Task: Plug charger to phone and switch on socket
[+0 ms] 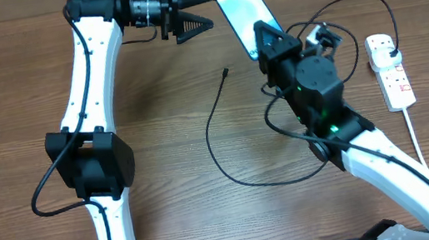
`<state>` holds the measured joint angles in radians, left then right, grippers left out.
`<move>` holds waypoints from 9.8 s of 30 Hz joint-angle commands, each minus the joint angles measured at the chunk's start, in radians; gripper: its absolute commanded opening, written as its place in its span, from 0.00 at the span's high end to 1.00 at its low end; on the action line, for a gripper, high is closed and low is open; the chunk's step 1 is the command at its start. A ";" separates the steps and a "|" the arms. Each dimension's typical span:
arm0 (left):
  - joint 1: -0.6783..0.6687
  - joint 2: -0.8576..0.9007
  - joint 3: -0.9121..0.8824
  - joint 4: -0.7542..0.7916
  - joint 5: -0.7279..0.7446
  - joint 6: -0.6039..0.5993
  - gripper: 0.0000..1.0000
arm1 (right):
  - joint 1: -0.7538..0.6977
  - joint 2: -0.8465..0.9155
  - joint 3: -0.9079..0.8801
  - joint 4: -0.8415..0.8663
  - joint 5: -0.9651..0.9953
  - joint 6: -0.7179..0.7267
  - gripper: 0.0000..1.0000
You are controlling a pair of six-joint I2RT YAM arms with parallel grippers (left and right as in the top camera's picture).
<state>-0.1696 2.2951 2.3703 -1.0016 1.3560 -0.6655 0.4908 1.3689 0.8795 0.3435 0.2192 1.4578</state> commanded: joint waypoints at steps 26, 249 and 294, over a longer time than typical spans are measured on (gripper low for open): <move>-0.077 -0.040 0.021 0.076 -0.266 -0.259 0.59 | 0.031 0.188 0.144 0.048 -0.053 0.357 0.96; 0.235 -0.040 0.021 -0.442 -0.237 0.572 0.96 | -0.054 0.801 0.893 -1.368 -0.567 -1.258 0.96; 0.234 -0.040 0.021 -0.522 -0.018 0.793 0.96 | 0.071 0.323 0.661 -1.214 -1.007 -1.196 0.96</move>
<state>0.0715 2.2951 2.3703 -1.5124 1.2549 0.0738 0.5632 1.7287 1.5482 -0.8814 -0.7498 0.2565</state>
